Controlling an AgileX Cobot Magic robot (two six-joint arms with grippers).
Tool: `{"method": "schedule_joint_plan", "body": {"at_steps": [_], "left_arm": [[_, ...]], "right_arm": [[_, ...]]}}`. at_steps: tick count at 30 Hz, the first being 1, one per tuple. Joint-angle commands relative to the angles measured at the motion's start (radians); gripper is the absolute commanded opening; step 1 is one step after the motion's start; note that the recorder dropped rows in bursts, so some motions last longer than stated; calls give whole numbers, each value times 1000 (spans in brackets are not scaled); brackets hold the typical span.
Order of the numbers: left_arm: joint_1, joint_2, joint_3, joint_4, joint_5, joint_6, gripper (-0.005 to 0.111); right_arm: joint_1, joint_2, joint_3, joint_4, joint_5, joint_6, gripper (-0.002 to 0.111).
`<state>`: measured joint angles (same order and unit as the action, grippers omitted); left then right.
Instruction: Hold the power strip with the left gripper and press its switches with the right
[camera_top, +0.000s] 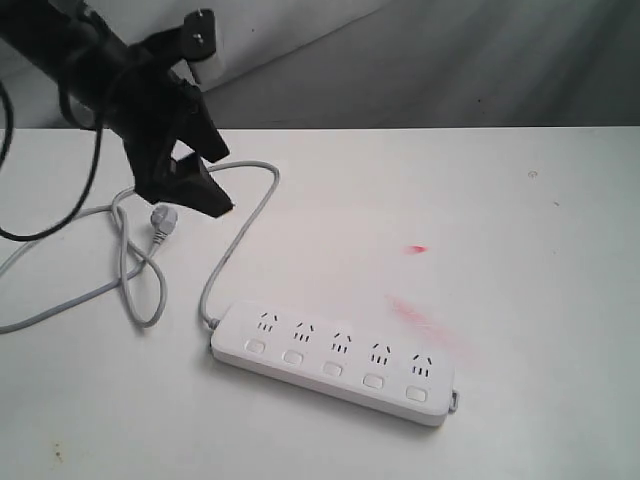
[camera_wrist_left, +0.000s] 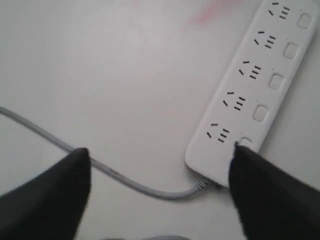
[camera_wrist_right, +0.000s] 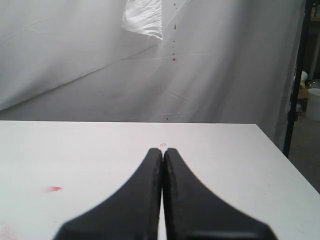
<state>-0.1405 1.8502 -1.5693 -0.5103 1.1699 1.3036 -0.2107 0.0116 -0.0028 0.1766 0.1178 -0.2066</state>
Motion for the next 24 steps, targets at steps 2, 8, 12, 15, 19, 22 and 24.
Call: {"method": "schedule_joint_plan", "body": {"at_steps": [2,8,12,15,19,22,24], "left_arm": [[2,-136,-5,50,51,-39,20],[2,-253,7,50,51,-185,1],[2,-292,7,50,51,-201,1],[2,-308,7,63,51,-201,1],[2,-339,7,127,51,-204,1],[2,-375,7,176,51,-240,1],[2,-423,7,262,51,-333,1]], "right_arm": [[-8,-7,3,1,0,5,0],[-8,-7,3,1,0,5,0],[-8,-7,3,1,0,5,0],[-8,-7,3,1,0,5,0],[-8,-7,3,1,0,5,0],[-8,-7,3,1,0,5,0],[-8,-7,3,1,0,5,0]]}}
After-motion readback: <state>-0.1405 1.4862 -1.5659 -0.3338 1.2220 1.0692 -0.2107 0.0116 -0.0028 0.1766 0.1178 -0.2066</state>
